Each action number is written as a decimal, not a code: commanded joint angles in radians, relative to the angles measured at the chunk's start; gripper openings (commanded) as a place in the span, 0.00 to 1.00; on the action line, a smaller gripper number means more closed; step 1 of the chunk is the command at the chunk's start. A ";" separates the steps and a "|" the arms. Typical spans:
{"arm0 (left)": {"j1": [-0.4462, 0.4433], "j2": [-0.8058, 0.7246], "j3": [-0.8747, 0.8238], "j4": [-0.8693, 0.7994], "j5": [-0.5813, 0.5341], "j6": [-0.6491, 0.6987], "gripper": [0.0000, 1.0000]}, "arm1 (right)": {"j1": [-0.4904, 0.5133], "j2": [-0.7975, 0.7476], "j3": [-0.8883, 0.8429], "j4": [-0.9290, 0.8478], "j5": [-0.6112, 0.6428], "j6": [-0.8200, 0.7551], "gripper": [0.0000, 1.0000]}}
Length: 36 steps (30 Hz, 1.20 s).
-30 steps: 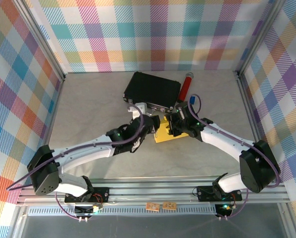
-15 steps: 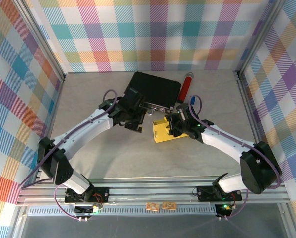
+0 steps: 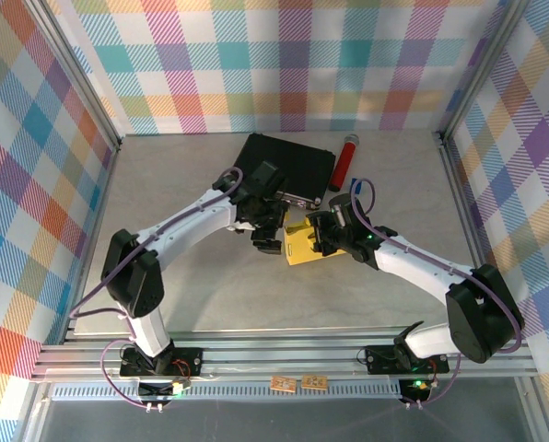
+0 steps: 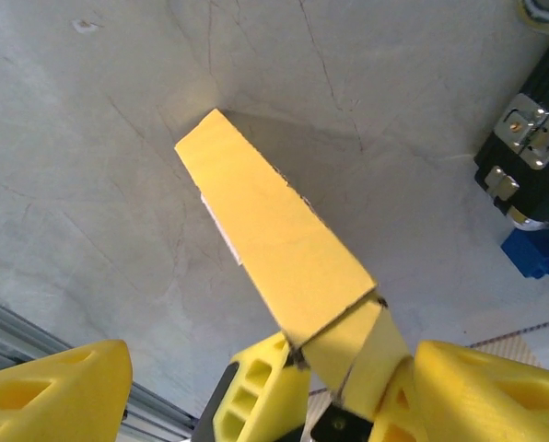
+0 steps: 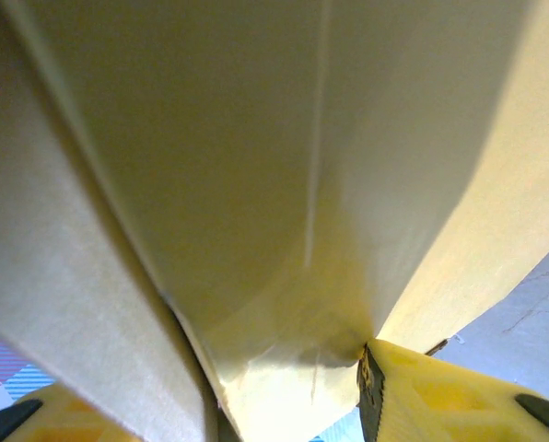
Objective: Fold the paper box
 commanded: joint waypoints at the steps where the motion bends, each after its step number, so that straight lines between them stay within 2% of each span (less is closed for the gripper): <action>1: -0.013 0.036 0.036 0.003 0.027 -0.296 0.79 | 0.006 0.022 -0.036 -0.041 -0.009 -0.006 0.48; 7: -0.013 0.065 0.059 0.018 -0.032 -0.355 0.80 | 0.006 0.023 -0.040 -0.036 -0.012 -0.005 0.48; 14: -0.018 0.176 0.153 -0.057 0.021 -0.328 0.78 | 0.008 0.024 -0.040 -0.036 -0.011 -0.003 0.48; 21: -0.020 0.212 0.137 -0.082 0.007 -0.333 0.77 | 0.008 0.015 -0.046 -0.037 -0.010 -0.004 0.48; 36: -0.030 0.245 0.083 -0.056 -0.016 -0.357 0.62 | 0.008 0.000 -0.060 -0.038 -0.016 -0.004 0.48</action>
